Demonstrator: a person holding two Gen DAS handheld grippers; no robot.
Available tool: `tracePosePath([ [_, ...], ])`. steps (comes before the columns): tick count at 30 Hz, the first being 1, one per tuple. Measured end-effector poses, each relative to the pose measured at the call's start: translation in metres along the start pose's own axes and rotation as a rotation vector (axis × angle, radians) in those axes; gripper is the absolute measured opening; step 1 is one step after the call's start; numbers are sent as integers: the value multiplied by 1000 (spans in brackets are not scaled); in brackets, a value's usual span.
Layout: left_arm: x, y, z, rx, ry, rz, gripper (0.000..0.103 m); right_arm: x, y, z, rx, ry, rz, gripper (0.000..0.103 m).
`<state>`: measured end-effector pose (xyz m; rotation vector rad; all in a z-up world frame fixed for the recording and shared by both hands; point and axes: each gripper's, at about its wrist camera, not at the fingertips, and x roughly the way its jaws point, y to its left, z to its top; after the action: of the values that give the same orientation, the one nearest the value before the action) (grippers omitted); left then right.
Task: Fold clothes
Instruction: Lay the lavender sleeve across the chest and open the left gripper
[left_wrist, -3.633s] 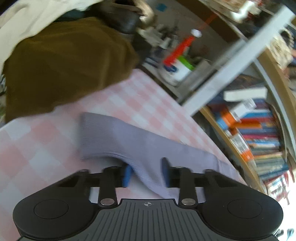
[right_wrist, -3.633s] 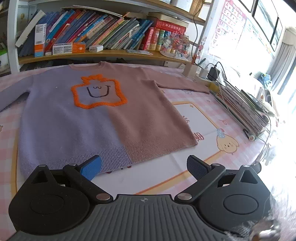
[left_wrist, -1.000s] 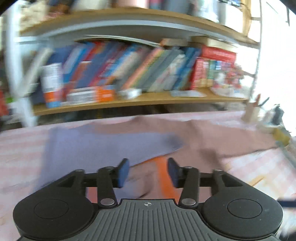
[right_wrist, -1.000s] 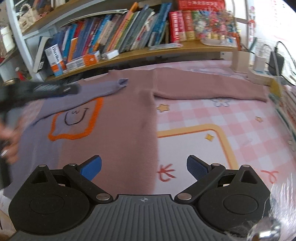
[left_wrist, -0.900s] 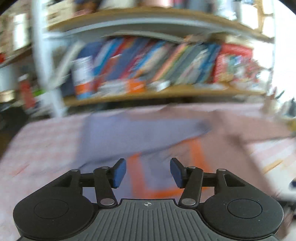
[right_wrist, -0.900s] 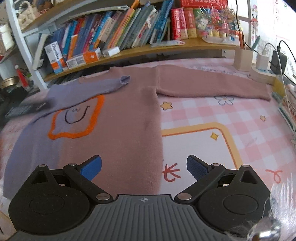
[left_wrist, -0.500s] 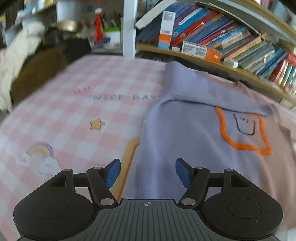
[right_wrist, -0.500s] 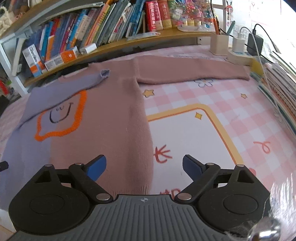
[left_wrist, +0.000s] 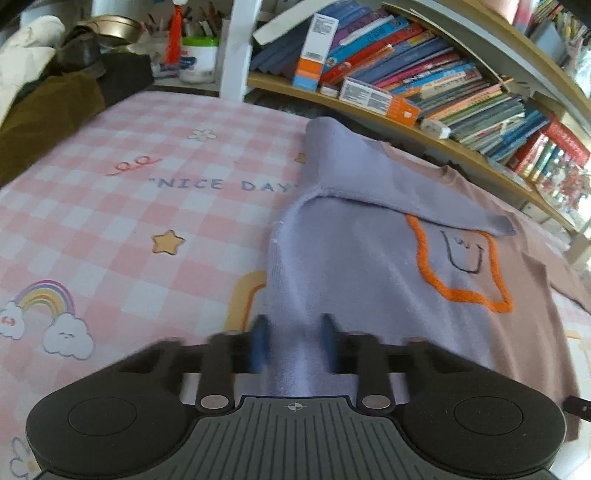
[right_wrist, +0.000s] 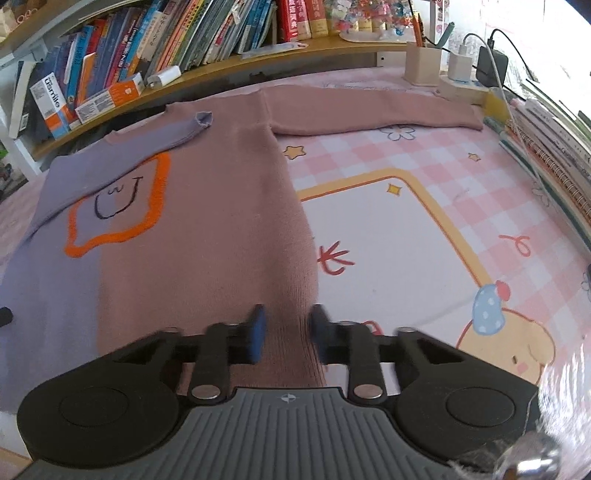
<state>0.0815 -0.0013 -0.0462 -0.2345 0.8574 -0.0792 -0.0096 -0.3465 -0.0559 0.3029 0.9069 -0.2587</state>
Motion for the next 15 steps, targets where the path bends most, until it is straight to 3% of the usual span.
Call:
tracePosePath([
  [4, 0, 14, 4, -39, -7, -22, 4, -2, 11, -1, -18, 1, 28, 10],
  [15, -5, 47, 19, -70, -45, 17, 4, 0, 50, -6, -106, 22, 112, 10],
])
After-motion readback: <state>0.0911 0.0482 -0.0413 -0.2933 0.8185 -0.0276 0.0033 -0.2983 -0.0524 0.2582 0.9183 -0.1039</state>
